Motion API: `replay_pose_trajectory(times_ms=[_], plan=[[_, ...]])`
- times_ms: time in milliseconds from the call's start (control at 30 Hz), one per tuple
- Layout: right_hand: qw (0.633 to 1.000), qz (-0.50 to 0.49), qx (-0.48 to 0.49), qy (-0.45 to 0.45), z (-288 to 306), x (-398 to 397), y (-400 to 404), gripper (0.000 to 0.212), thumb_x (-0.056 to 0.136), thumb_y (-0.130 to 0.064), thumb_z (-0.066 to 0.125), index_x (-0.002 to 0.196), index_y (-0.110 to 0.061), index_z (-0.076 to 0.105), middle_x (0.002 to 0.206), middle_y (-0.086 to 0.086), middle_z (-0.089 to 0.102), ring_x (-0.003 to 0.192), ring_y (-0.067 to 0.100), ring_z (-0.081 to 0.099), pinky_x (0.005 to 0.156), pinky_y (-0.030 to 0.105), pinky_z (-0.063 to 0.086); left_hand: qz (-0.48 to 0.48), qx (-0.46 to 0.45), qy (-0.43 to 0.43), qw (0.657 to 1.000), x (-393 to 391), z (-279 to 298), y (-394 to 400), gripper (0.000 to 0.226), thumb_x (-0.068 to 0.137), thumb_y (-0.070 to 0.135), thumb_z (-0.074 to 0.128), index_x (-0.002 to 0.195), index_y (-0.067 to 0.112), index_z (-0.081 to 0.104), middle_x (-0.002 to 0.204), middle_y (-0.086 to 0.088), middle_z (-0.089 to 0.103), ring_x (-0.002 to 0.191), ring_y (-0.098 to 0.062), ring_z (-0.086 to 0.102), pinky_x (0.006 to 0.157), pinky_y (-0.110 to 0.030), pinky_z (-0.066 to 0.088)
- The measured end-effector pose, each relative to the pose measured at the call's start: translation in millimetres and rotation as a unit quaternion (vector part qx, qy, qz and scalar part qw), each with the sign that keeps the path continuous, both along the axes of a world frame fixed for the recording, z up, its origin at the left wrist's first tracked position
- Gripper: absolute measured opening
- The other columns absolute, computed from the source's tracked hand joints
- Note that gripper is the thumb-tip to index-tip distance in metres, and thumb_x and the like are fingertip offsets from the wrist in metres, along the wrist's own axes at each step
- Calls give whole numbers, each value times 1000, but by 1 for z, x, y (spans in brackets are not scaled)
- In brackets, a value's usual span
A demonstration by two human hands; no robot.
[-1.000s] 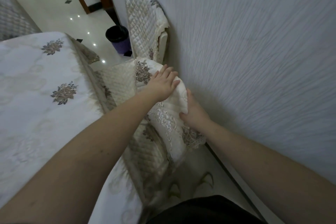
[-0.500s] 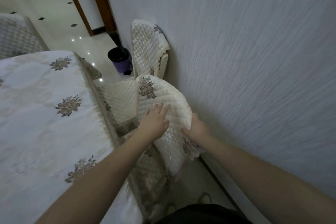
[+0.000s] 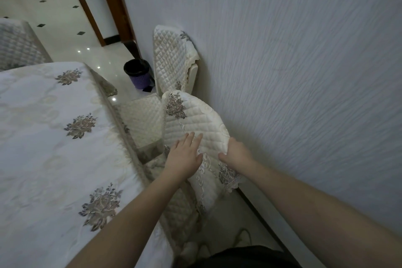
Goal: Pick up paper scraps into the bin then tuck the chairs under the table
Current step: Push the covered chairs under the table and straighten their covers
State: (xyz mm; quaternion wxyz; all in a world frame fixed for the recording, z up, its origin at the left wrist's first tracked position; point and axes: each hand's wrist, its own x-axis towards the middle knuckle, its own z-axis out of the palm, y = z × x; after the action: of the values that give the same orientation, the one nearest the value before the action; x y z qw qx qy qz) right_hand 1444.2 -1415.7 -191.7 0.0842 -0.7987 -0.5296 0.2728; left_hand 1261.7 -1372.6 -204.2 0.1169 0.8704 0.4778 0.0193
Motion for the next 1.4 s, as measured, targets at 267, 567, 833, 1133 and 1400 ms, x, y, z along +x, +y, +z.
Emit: replay_pose_trajectory(times_ms=[267, 567, 833, 1133, 1400], plan=[[995, -19, 16, 92, -3, 8, -5, 68, 82, -36, 63, 139, -12, 32, 124, 10, 57, 107, 31, 57, 81, 35, 48, 27, 3, 30, 999, 1, 0, -18, 64, 97, 42, 39, 153, 22, 13, 160, -2, 16, 147, -22, 13, 116, -42, 17], [984, 90, 85, 127, -6, 25, -26, 94, 83, -33, 61, 151, -25, -4, 147, 7, 36, 127, 29, 46, 100, 45, 43, 88, 12, 61, 994, 13, 3, -61, 63, 96, 41, 38, 152, 22, 17, 158, -2, 22, 146, -21, 17, 116, -40, 18], [980, 100, 88, 150, -15, 29, -34, 103, 85, -33, 64, 150, -21, -15, 128, 10, 55, 105, 28, 59, 83, 32, 46, 152, 2, 83, 985, 23, -1, -102, 63, 96, 42, 37, 152, 25, 14, 159, -1, 21, 147, -20, 14, 117, -40, 18], [984, 118, 63, 121, -17, 34, -23, 101, 87, -33, 58, 147, -23, -23, 120, 11, 61, 99, 30, 61, 81, 35, 51, 178, 41, 107, 977, 21, 9, -131, 66, 92, 42, 43, 151, 24, 20, 156, -2, 29, 145, -21, 22, 115, -39, 21], [991, 87, 47, 95, -19, 20, -34, 93, 88, -30, 59, 150, -19, -10, 115, 13, 61, 97, 32, 62, 71, 34, 48, 213, 30, 122, 969, 8, 14, -160, 64, 94, 43, 40, 151, 20, 21, 158, -3, 24, 146, -23, 18, 115, -40, 19]])
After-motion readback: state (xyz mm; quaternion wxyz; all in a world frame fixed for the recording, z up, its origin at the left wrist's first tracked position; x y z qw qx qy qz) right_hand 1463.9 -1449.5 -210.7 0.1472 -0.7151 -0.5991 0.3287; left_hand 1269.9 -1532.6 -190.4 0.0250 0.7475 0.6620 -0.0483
